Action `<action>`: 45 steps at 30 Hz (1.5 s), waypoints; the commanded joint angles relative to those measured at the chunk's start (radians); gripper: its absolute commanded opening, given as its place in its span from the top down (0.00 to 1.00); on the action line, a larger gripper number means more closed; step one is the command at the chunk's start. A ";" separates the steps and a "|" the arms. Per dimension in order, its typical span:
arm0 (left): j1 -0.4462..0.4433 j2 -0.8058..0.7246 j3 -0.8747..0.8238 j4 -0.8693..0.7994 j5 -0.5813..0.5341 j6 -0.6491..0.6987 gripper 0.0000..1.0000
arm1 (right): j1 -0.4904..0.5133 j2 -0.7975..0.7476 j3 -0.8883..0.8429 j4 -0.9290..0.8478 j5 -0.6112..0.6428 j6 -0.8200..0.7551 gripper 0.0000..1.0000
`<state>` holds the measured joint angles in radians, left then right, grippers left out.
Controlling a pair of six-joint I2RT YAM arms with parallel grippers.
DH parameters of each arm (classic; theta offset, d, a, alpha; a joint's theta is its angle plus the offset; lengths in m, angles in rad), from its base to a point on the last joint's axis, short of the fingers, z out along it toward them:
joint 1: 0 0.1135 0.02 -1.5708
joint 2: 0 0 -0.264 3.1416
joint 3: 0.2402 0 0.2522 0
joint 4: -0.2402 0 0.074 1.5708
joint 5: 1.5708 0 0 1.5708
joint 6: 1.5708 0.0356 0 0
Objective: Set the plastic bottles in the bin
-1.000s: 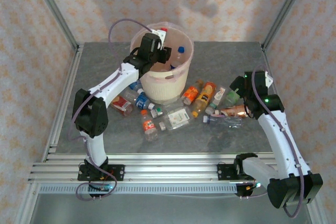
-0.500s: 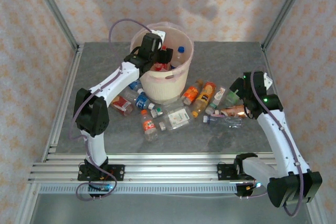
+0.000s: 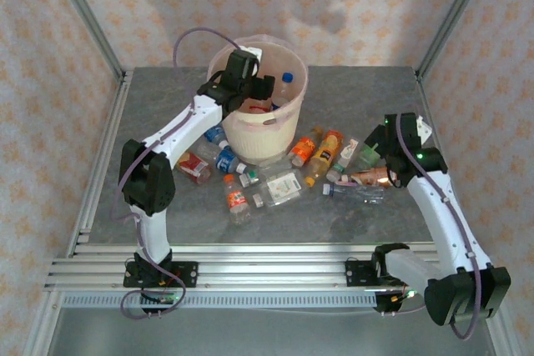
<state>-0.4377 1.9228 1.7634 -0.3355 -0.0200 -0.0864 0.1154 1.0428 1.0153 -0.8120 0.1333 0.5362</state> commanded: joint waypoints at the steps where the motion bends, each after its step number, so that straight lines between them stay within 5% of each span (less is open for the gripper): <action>1: 0.008 -0.060 0.057 -0.051 -0.023 -0.031 0.15 | 0.007 0.013 -0.012 -0.086 0.068 0.035 0.01; 15: -0.002 -0.292 0.047 -0.103 0.090 -0.107 0.02 | 0.007 -0.009 -0.107 -0.171 -0.083 0.121 0.01; 32: -0.012 -0.714 -0.419 0.089 -0.013 -0.220 0.00 | 0.007 -0.053 -0.269 -0.155 -0.227 0.252 0.01; 45: -0.012 -0.774 -0.510 0.114 -0.047 -0.206 0.00 | 0.007 -0.017 -0.356 0.078 -0.337 0.386 0.01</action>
<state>-0.4389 1.1709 1.2774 -0.2565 -0.0364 -0.2901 0.1154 1.0122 0.6716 -0.8059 -0.1860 0.8768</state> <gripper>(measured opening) 0.999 0.993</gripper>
